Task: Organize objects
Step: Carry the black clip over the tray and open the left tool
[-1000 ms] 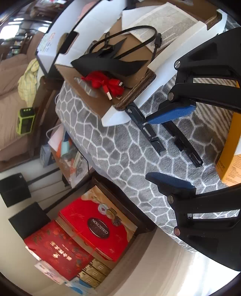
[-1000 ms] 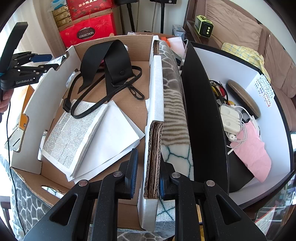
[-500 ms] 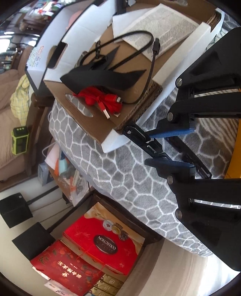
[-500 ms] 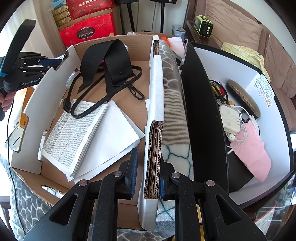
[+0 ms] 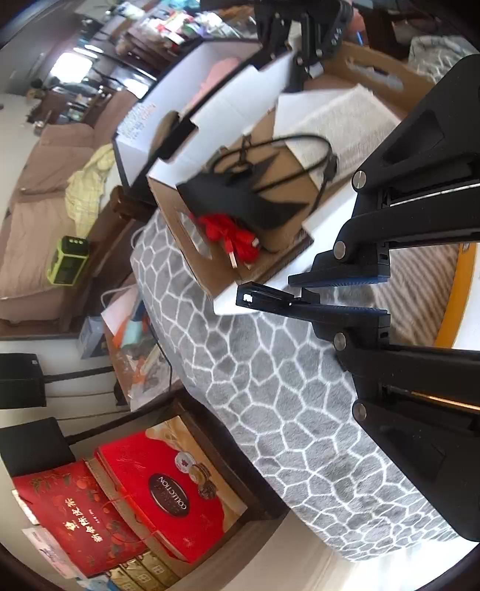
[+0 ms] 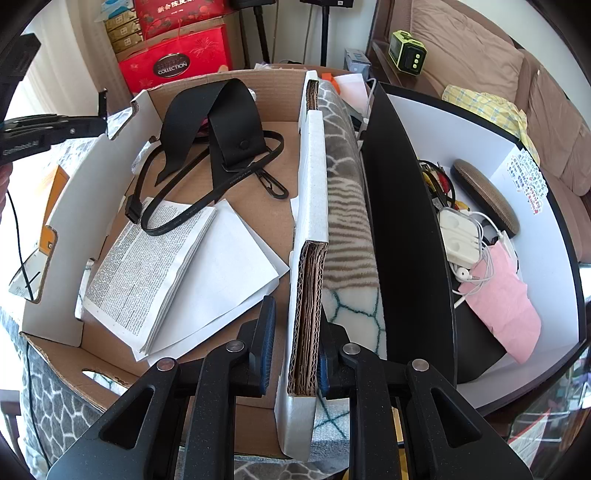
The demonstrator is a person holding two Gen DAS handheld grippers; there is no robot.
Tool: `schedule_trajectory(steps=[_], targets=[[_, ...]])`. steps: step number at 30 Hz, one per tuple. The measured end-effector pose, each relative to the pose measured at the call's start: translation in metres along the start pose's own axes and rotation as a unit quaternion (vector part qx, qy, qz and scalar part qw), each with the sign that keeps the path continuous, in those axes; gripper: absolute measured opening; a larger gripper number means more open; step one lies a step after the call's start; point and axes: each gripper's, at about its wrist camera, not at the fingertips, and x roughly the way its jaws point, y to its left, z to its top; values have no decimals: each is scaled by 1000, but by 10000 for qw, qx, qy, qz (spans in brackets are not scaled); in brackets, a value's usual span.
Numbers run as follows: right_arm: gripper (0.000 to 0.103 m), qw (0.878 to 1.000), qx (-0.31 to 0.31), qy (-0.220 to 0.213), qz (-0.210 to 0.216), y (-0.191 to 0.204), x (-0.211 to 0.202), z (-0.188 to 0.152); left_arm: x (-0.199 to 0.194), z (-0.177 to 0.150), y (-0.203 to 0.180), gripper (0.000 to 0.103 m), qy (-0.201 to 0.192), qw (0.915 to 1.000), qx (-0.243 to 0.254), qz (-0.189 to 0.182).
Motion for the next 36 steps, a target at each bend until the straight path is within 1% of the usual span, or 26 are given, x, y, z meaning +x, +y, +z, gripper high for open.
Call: schedule_trajectory(steps=[3,6,10,12,17,21,23,27,28,29,30,31,32,33,34,35,36], targets=[[19,10000,-1,2,0,0,0,0,-13,2,-8,8,-130,9999,-65,-44],[19,10000,0,2,-2,0,0,0,-19,8,-18,8,-63,9997,-196,110],[19,10000,8,-4,5,0,0,1,-28,13,-34,8,-113,9996,-263,-9],[19,10000,14,-7,7,0,-1,2,-31,16,-42,8,-107,9995,-288,-8],[19,10000,19,-8,7,1,-1,2,-24,23,-60,4,25,9995,-316,-39],[19,10000,18,-8,7,1,-1,2,-14,29,-68,3,163,9991,-376,-129],[19,10000,16,-6,7,1,-1,2,-9,32,-73,3,234,9990,-369,-85],[19,10000,17,-7,7,1,-1,2,-9,33,-73,4,224,9990,-398,-25],[19,10000,17,-7,6,1,-1,2,-10,33,-71,6,228,9988,-433,-1],[19,10000,18,-8,6,1,-1,2,-10,33,-68,16,245,9986,-473,28],[19,10000,20,-9,6,1,-1,2,-10,33,-65,28,245,9983,-517,77],[19,10000,20,-9,6,1,-1,2,-11,32,-62,34,222,9982,-549,135],[19,10000,21,-9,8,1,-1,2,-11,31,-59,42,210,9979,-588,192],[19,10000,22,-9,8,1,-1,2,-12,30,-55,46,202,9974,-657,221],[19,10000,20,-8,7,1,-1,2,-13,29,-51,48,198,9970,-717,212],[19,10000,18,-8,5,0,-1,2,-14,27,-46,53,194,9963,-805,214],[19,10000,18,-7,6,0,-1,2,-15,27,-41,60,192,9957,-877,248]])
